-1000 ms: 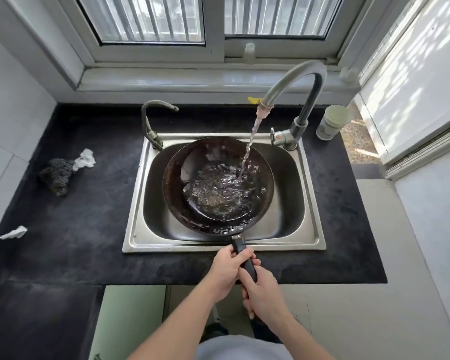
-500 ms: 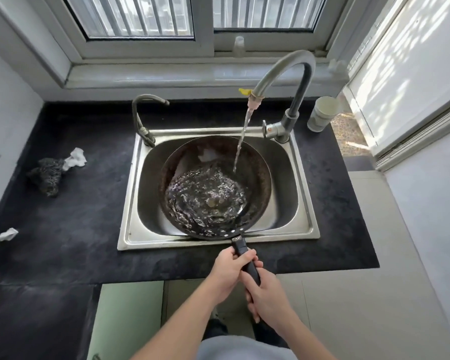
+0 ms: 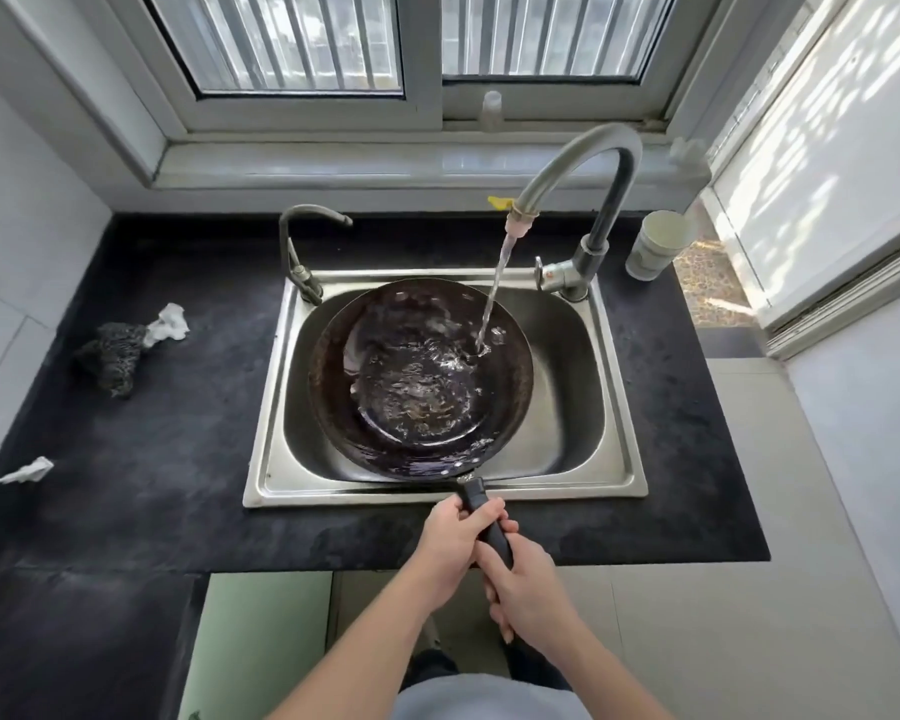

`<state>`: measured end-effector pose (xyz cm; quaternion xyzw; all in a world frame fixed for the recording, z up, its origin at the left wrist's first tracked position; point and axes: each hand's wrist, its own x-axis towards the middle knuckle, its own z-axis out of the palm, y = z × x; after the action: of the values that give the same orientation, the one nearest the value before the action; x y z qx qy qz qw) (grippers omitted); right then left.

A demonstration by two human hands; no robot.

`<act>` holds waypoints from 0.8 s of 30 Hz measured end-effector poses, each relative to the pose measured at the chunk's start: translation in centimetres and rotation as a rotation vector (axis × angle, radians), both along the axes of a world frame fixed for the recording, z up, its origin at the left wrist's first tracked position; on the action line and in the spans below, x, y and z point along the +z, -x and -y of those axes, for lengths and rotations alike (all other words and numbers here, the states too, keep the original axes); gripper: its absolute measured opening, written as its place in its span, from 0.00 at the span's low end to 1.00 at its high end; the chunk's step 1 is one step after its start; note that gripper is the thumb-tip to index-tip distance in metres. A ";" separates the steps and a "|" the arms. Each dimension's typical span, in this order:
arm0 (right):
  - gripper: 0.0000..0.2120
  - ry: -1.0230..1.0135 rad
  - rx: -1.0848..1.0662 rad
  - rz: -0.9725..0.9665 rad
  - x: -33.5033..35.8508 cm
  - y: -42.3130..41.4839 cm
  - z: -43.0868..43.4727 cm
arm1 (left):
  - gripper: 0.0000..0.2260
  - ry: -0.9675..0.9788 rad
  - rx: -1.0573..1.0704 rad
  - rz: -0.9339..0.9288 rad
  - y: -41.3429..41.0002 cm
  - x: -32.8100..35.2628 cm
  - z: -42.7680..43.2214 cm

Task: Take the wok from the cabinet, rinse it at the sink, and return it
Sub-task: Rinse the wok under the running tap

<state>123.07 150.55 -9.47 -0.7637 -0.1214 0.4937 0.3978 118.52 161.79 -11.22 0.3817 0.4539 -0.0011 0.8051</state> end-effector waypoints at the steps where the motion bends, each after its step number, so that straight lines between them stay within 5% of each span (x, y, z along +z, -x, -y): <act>1: 0.11 -0.001 0.004 -0.006 0.0 0.3 -0.1 | 0.05 -0.009 0.001 -0.001 0.3 0.0 -0.1; 24: 0.10 -0.123 -0.242 -0.431 2.0 4.9 -3.3 | 0.09 -0.215 -0.008 -0.172 4.9 0.7 -2.5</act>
<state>118.17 153.90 -7.45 -0.6239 0.0287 0.5857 0.5165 113.61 164.28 -10.49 0.4661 0.5172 0.0116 0.7177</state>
